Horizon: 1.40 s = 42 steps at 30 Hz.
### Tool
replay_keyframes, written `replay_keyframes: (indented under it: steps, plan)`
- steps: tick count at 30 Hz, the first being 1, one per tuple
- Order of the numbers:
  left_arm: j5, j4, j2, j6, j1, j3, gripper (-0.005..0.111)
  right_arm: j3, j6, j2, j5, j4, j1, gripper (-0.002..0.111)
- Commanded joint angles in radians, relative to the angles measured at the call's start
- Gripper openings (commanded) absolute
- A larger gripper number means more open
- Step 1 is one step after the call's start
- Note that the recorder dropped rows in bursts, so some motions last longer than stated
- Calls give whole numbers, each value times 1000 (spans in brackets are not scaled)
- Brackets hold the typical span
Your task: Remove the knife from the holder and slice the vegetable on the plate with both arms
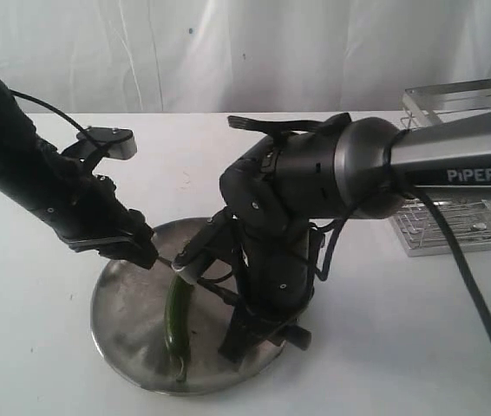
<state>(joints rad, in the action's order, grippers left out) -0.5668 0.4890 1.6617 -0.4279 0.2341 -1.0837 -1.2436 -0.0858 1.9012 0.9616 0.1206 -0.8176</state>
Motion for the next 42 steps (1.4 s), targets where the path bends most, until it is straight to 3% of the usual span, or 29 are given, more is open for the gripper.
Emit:
replay_keyframes:
  steps: [1,42]
  plan:
    - [2,26,2,2,-1,6,59,-2,29,8,-2,14,0,0]
    - [29,26,4,-6,-1,6,59,-2,9,-4,-4,-40,-2,0]
